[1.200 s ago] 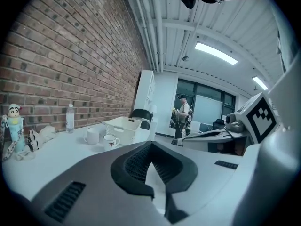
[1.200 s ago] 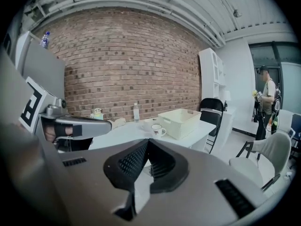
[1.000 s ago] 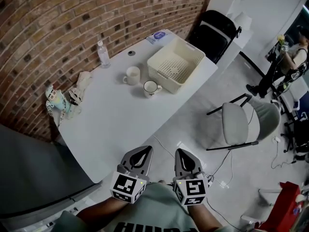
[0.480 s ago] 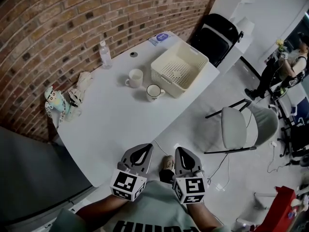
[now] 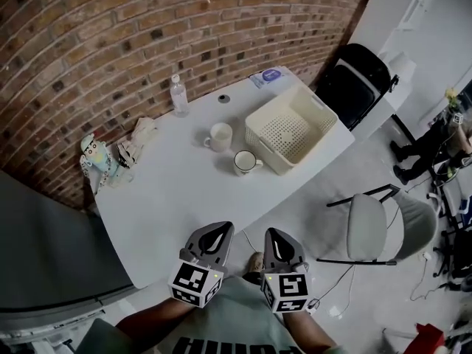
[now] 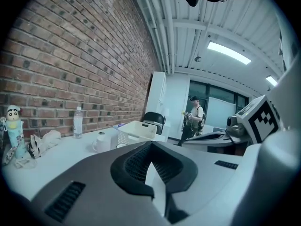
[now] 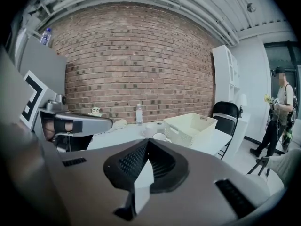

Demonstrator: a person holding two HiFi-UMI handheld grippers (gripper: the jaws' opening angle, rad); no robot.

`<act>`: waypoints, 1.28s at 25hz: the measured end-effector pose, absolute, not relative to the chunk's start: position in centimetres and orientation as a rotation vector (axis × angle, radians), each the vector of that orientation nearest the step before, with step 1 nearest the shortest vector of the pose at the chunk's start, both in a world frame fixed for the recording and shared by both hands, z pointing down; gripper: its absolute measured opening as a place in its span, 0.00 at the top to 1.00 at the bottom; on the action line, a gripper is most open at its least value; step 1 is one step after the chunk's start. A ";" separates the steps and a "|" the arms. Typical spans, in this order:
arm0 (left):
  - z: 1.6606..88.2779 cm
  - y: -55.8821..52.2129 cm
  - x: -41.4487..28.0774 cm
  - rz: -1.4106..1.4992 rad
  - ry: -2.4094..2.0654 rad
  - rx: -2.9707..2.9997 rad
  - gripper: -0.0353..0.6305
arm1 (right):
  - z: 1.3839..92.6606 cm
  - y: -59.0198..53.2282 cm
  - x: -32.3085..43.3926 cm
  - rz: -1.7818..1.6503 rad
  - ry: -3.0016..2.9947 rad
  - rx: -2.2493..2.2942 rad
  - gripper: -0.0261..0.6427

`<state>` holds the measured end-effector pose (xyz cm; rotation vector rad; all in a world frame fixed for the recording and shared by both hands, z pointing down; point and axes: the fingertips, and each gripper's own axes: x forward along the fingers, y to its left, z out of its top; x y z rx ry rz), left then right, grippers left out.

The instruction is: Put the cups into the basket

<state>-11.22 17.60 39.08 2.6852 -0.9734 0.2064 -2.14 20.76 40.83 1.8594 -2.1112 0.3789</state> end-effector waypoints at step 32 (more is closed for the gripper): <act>41.0 12.8 -2.1 0.306 -1.397 2.407 0.94 | 43.7 12.9 7.8 0.399 -2.367 1.416 0.95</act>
